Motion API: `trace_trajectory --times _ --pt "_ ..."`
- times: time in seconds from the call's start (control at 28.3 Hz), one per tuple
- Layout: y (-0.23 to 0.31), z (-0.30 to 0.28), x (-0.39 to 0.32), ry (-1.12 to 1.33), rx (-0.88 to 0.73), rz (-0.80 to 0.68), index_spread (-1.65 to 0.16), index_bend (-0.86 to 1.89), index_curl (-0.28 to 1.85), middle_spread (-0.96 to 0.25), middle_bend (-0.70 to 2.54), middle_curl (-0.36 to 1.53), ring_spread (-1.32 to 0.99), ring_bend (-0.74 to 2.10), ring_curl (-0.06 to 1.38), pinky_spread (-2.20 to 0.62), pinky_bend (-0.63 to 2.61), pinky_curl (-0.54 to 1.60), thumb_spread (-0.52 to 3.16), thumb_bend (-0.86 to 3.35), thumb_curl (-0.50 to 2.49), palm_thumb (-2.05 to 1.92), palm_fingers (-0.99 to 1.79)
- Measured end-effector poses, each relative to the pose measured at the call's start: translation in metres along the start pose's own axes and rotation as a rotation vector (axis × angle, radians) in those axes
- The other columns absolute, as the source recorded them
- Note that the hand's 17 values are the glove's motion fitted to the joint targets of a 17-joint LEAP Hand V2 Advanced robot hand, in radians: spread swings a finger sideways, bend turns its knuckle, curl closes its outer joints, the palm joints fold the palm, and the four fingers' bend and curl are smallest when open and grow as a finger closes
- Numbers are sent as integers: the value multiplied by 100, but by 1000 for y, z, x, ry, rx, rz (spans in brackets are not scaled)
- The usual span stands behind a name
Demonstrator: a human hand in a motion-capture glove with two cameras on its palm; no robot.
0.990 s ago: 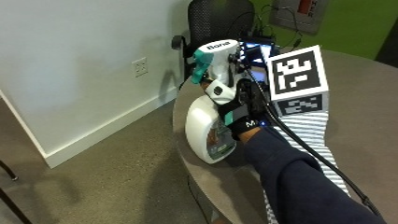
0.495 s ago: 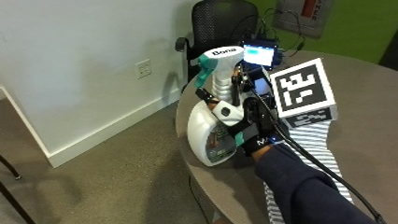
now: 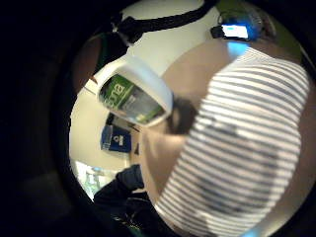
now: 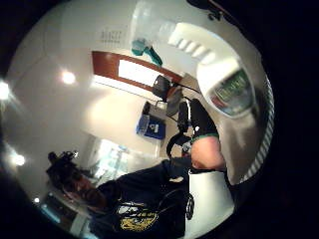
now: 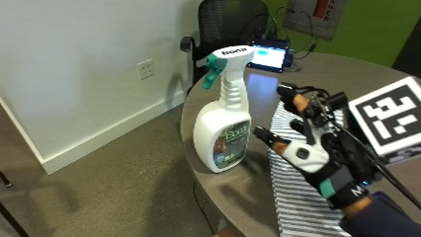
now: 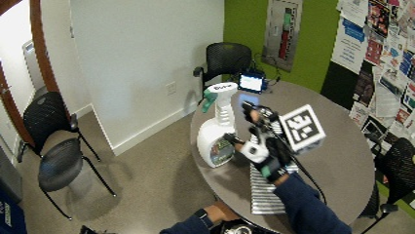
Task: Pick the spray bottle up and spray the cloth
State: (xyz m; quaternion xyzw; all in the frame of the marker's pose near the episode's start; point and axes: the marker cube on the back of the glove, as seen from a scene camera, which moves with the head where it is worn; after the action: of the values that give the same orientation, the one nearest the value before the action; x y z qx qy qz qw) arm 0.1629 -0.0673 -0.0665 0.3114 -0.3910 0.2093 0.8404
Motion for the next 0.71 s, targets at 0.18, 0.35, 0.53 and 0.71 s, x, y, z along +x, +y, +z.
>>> trace_trajectory --times 0.18,0.35,0.53,0.71 --pt "48 -53 -3 259 28 -41 -40 21 34 -7 23 41 -10 27 32 12 50 36 105 -1 54 83 47" --pt "113 -67 -19 224 22 31 -39 27 36 -6 23 40 -9 23 31 17 39 32 107 -2 53 84 58" --pt "172 -104 20 652 7 244 -38 29 39 -6 22 40 -7 20 31 23 28 31 109 -3 52 81 57" --pt "190 -121 54 811 45 297 -38 29 40 -6 20 39 -7 18 30 26 21 29 113 -3 50 77 59"
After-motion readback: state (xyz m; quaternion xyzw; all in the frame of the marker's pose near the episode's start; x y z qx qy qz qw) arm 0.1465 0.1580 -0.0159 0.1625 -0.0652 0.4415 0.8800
